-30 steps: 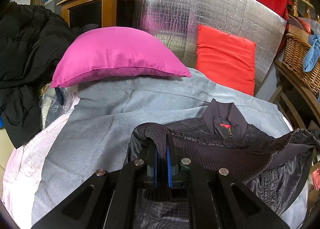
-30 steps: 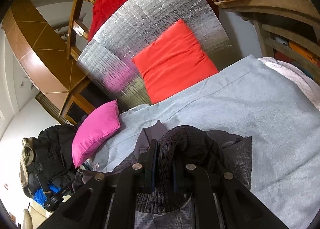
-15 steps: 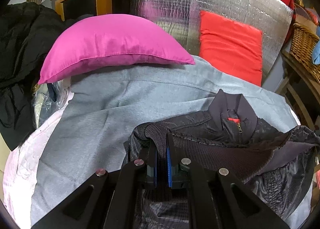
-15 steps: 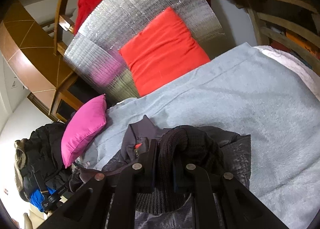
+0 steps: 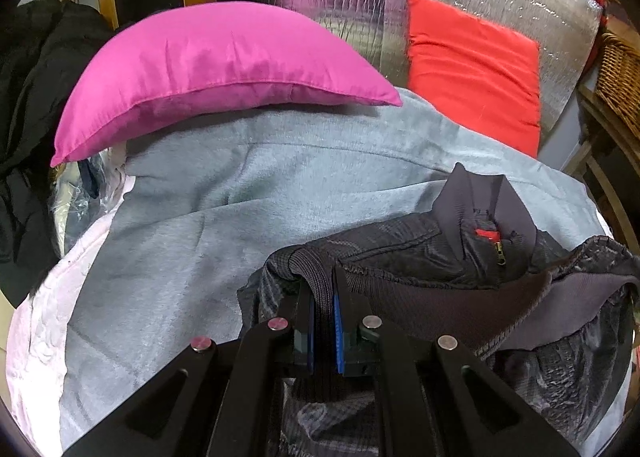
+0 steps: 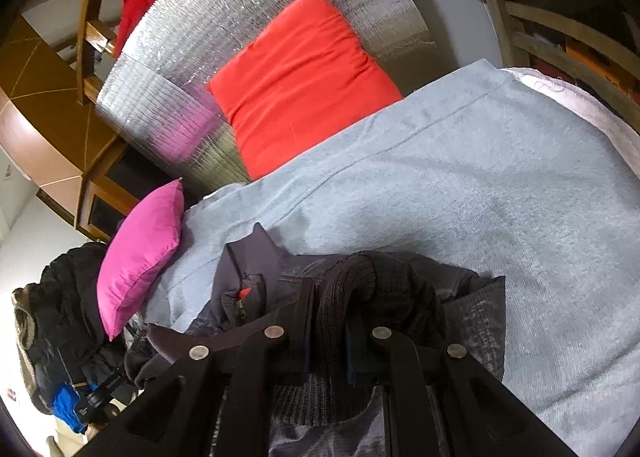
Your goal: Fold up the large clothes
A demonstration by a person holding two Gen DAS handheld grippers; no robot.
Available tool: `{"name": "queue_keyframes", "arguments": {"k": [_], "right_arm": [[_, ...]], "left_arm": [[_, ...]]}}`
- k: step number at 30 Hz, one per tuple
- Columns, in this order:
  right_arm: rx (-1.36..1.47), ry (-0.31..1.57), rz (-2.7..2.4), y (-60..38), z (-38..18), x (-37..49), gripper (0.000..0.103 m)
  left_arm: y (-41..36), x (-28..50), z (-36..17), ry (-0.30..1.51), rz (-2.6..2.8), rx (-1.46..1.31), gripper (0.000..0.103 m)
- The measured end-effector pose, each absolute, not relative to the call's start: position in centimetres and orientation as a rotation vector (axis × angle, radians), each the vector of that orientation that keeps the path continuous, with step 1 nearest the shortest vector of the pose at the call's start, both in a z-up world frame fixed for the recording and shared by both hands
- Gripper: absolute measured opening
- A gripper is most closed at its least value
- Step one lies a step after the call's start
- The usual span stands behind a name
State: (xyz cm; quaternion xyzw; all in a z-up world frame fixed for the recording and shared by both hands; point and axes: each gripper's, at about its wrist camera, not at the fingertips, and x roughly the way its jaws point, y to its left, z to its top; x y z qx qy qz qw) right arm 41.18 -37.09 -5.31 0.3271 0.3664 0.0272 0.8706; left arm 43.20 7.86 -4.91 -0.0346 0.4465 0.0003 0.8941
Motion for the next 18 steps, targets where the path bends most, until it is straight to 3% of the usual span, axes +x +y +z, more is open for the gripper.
{"name": "queue_keyframes", "arguments": {"k": [18], "right_arm": [[0.618, 0.899, -0.014, -36.8, -8.3, 45.4, 0.012]], "left_arm": [[7.0, 46.2, -7.8, 0.993, 0.02, -0.038, 0.008]]}}
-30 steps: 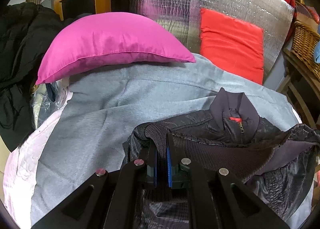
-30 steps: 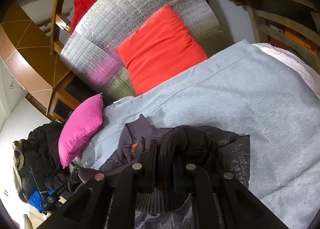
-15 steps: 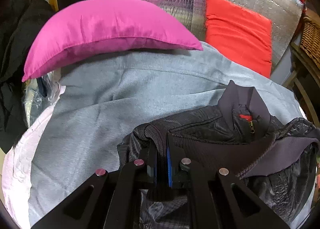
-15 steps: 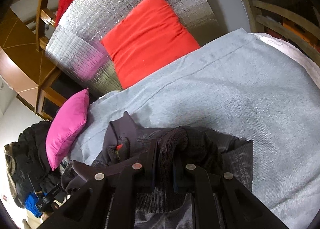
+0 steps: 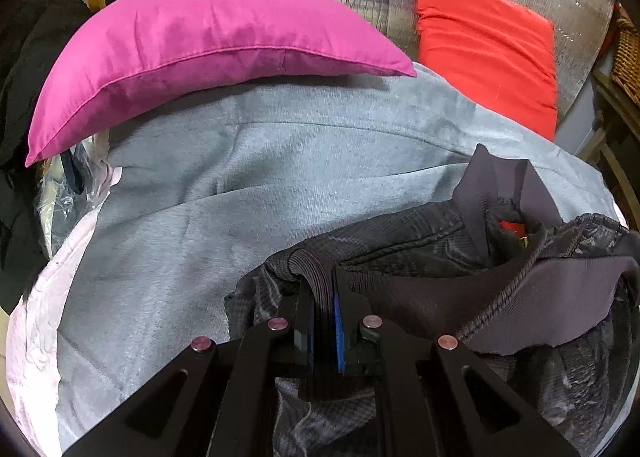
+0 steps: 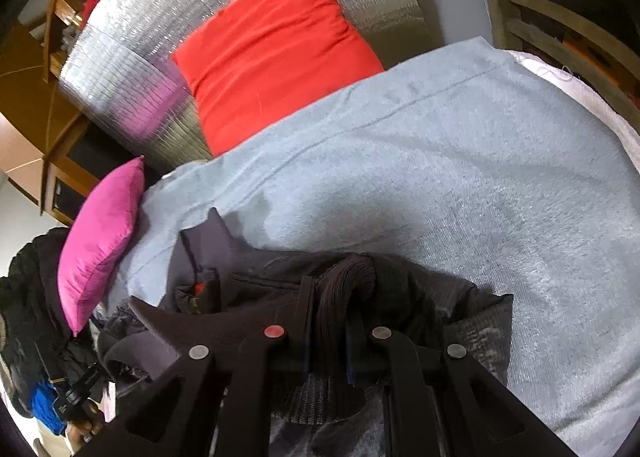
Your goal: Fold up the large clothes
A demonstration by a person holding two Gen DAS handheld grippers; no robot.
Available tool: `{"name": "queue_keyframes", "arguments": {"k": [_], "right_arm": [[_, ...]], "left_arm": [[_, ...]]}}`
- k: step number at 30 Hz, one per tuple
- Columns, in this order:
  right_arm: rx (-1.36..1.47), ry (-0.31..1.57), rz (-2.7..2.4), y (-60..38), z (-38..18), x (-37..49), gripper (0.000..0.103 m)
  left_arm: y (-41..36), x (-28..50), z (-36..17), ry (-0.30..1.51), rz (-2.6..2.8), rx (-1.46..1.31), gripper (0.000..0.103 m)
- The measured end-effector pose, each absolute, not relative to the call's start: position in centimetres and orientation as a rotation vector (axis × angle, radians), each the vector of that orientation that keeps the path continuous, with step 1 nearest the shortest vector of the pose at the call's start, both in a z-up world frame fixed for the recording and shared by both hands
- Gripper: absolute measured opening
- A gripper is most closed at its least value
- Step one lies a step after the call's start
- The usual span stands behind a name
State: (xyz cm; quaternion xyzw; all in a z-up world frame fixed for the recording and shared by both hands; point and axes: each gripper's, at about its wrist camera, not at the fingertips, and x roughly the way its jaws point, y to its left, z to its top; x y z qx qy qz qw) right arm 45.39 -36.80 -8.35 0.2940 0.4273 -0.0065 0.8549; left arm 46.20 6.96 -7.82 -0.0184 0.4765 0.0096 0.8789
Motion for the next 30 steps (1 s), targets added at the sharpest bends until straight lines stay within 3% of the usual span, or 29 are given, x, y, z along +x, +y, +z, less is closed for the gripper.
{"name": "queue_keyframes", "arguments": {"k": [30], "right_arm": [[0.596, 1.018, -0.081, -36.4, -11.3, 48.7, 0.012]], "left_arm": [[5.9, 48.7, -11.1, 1.051, 0.065, 0.026, 0.008]]}}
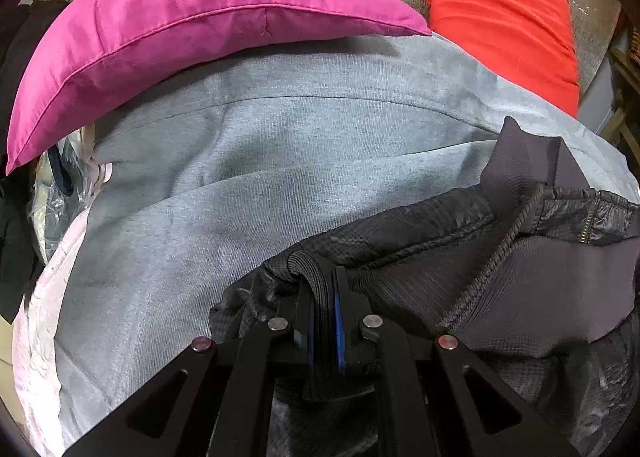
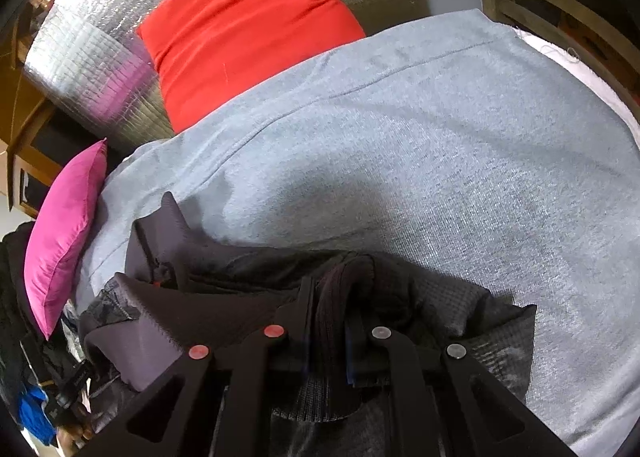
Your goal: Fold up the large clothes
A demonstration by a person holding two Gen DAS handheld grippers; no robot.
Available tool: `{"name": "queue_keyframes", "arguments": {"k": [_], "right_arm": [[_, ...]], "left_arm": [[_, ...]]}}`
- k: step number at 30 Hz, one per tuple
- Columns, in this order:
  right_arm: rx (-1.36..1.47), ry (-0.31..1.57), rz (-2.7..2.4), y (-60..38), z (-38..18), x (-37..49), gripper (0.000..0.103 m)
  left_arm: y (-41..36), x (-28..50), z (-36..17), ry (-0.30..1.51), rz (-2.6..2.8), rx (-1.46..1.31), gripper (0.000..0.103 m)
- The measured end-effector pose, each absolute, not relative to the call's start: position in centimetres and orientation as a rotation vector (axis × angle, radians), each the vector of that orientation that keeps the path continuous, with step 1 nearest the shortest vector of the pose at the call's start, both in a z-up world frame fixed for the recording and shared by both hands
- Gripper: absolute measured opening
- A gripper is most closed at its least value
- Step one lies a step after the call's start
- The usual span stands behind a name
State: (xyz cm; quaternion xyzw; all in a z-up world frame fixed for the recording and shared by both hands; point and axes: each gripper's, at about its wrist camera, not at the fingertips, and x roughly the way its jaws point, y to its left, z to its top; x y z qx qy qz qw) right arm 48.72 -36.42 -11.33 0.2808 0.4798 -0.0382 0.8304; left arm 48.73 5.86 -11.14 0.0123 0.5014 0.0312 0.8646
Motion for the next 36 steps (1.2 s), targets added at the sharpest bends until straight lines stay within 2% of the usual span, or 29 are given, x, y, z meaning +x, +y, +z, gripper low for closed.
{"name": "queue_keyframes", "arguments": {"k": [13, 22, 24, 25, 26, 27, 28, 31, 32, 33, 34, 35, 36], "right_arm": [[0.621, 1.052, -0.094, -36.6, -11.7, 49.5, 0.012], [0.78, 1.023, -0.028, -38.2, -11.7, 49.0, 0.021], [0.779, 1.015, -0.018, -38.1, -11.2, 48.9, 0.028], [0.777, 1.011, -0.01, -38.0, -11.0, 48.9, 0.039], [0.779, 1.004, 0.007, -37.8, -10.8, 49.0, 0.061], [0.783, 0.991, 0.034, -37.5, -10.5, 49.1, 0.07], [0.777, 0.984, 0.045, -37.4, -10.2, 49.1, 0.076], [0.733, 0.959, 0.029, -37.0, -9.1, 49.4, 0.078], [0.741, 0.944, 0.028, -37.2, -8.9, 49.3, 0.079], [0.748, 0.927, 0.025, -37.5, -8.6, 49.2, 0.079], [0.745, 0.912, 0.014, -37.7, -8.2, 49.0, 0.082], [0.736, 0.895, -0.004, -38.2, -7.8, 48.7, 0.083], [0.734, 0.876, -0.019, -38.8, -7.4, 48.3, 0.083]], "left_arm": [[5.7, 49.2, -11.7, 1.059, 0.073, 0.027, 0.009], [6.6, 49.0, -10.9, 1.059, 0.061, -0.054, 0.012], [6.5, 48.9, -10.6, 1.061, 0.059, -0.057, 0.014], [6.4, 48.9, -10.5, 1.059, 0.057, -0.055, 0.014], [6.4, 48.9, -10.4, 1.058, 0.055, -0.053, 0.014], [6.4, 48.9, -10.4, 1.059, 0.054, -0.054, 0.014], [6.4, 48.9, -10.4, 1.058, 0.052, -0.059, 0.014], [6.8, 48.9, -10.2, 1.061, 0.038, -0.08, 0.015], [7.0, 48.8, -10.1, 1.056, 0.032, -0.091, 0.018], [7.3, 48.7, -9.7, 1.048, 0.025, -0.11, 0.028], [7.8, 48.5, -9.3, 1.035, 0.042, -0.121, 0.042], [8.4, 48.1, -8.6, 0.998, 0.08, -0.122, 0.076], [8.9, 47.7, -7.8, 0.952, 0.107, -0.125, 0.09]]}}
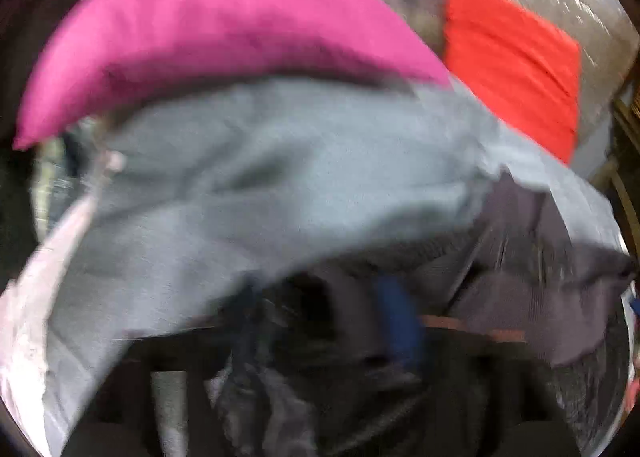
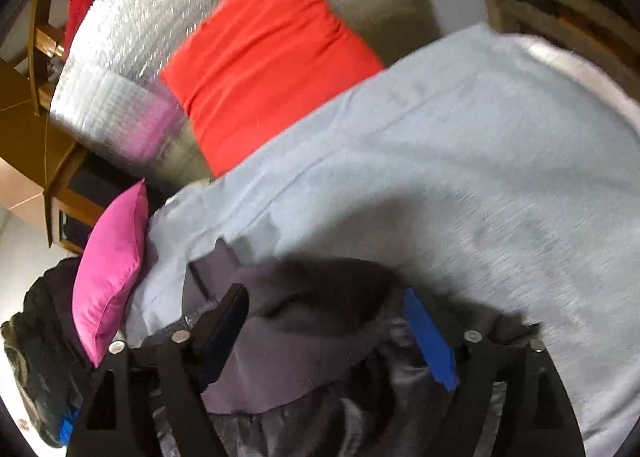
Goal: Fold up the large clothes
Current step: 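Open both tools and release the ribbed hem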
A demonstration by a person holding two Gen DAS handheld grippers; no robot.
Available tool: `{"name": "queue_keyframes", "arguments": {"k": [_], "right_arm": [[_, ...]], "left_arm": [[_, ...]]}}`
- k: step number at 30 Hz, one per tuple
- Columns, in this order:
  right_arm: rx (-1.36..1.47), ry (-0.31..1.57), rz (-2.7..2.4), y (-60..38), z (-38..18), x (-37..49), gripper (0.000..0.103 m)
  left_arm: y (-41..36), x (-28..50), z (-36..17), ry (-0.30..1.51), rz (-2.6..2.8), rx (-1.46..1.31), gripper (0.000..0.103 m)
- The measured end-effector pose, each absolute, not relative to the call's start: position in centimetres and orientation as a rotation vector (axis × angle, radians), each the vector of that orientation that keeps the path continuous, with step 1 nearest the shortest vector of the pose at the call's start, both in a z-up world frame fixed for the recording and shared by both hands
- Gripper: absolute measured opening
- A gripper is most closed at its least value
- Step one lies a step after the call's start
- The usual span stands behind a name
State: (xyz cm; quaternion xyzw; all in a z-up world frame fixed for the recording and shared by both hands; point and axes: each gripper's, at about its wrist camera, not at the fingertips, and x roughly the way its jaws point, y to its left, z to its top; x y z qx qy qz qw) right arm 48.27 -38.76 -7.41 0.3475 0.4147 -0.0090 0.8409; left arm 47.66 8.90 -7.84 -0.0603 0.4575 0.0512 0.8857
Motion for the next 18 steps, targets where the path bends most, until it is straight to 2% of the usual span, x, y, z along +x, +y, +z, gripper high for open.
{"name": "queue_keyframes", "arguments": {"k": [2, 7, 13, 18], "right_arm": [[0.736, 0.851, -0.036, -39.8, -6.7, 47.4, 0.083], [0.675, 0.842, -0.041, -41.5, -5.7, 45.1, 0.084], [0.493, 0.901, -0.016, -41.0, -6.8, 42.8, 0.084], [0.375, 0.902, 0.034, -39.5, -7.5, 42.9, 0.084]], "left_arm": [[10.0, 46.6, -6.2, 0.846, 0.135, -0.145, 0.09], [12.7, 45.0, -4.7, 0.843, 0.118, -0.15, 0.09], [14.2, 43.5, -7.1, 0.883, 0.081, -0.069, 0.09], [12.6, 45.0, -7.7, 0.881, 0.009, -0.022, 0.09]]}}
